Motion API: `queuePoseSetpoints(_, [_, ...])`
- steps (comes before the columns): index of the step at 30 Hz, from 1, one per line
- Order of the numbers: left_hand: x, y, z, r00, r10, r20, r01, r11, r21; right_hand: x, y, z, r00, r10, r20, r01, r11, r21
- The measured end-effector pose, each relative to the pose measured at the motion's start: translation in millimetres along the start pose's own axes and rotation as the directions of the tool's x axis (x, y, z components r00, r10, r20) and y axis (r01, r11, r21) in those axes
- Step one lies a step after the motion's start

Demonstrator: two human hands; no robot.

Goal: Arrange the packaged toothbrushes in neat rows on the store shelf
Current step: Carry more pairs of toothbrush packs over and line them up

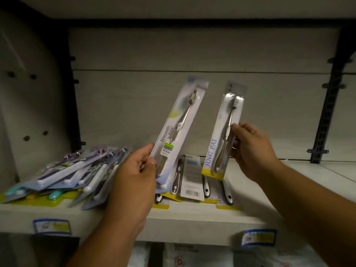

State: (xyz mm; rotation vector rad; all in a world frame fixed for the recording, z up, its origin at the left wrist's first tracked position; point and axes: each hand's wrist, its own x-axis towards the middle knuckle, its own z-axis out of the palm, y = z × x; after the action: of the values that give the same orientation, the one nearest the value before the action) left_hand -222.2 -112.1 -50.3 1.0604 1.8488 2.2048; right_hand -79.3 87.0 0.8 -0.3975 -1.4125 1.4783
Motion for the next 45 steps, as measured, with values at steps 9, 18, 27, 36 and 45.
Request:
queuePoseSetpoints(9, [-28, -9, 35, 0.995, -0.010, 0.098, 0.031, 0.975, -0.219, -65, -17, -19, 0.999, -0.014, -0.035, 0.010, 0.994, -0.109])
queuePoseSetpoints(18, [-104, 29, 97, 0.977, 0.023, 0.214, 0.048, 0.945, -0.323, -137, -70, -100, 0.990, -0.047, -0.133, 0.027, 0.988, -0.149])
queuePoseSetpoints(27, [-241, 88, 216, 0.951, 0.004, 0.308, 0.110, 0.930, -0.351, -226, -130, -258, 0.979, -0.092, -0.180, 0.051, 0.973, -0.224])
queuePoseSetpoints(36, [-366, 130, 344, 0.907, -0.049, 0.418, 0.194, 0.930, -0.312, -281, -190, -409, 0.961, -0.087, -0.262, 0.028, 0.975, -0.221])
queuePoseSetpoints(45, [-382, 123, 399, 0.893, -0.119, 0.433, 0.269, 0.915, -0.302, -281, -185, -475, 0.953, 0.007, -0.304, -0.069, 0.979, -0.193])
